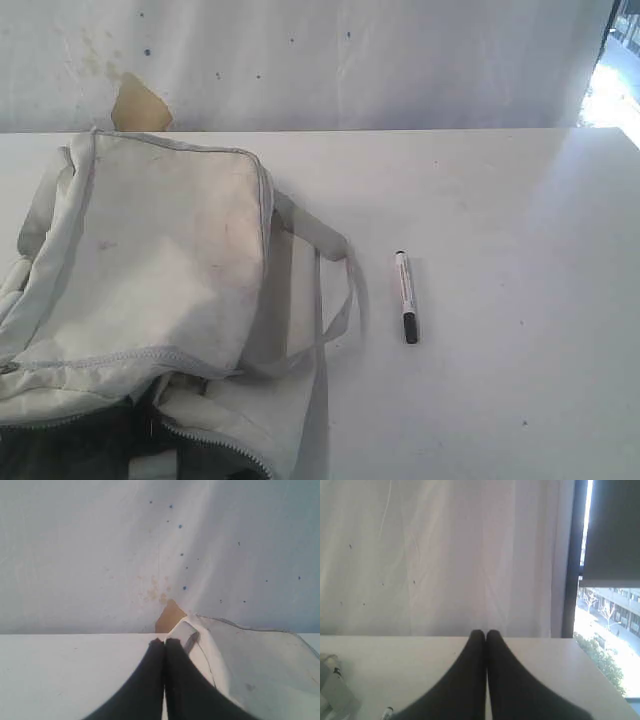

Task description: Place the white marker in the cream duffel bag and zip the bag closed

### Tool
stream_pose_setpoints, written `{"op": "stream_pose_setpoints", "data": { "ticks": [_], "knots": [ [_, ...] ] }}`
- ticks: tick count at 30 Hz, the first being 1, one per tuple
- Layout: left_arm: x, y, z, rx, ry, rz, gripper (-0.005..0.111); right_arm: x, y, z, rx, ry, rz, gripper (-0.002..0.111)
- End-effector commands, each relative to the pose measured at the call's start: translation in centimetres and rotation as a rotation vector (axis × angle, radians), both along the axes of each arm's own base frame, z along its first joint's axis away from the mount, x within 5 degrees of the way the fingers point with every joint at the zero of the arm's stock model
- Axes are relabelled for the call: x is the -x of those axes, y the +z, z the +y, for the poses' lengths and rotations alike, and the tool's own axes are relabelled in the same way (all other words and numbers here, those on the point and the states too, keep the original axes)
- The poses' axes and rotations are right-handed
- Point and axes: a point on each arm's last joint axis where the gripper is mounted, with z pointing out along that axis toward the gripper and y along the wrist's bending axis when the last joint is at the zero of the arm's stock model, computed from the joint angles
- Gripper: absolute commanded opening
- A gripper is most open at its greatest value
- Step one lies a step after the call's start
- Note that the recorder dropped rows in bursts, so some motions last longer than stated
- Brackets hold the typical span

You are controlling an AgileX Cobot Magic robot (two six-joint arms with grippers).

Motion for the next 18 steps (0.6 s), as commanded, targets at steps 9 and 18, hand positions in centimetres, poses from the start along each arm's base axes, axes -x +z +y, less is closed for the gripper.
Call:
{"op": "stream_pose_setpoints", "data": {
  "ticks": [9,18],
  "knots": [
    [1.4,5.2,-0.2,0.002,-0.020,-0.080,0.000,0.5,2.0,-0.1,0.008,-0.008,0.018,0.000],
    [3.1,8.7,-0.3,-0.007,-0.040,-0.082,0.000,1.6,4.7,-0.2,-0.006,-0.014,0.081,0.000]
  ]
}}
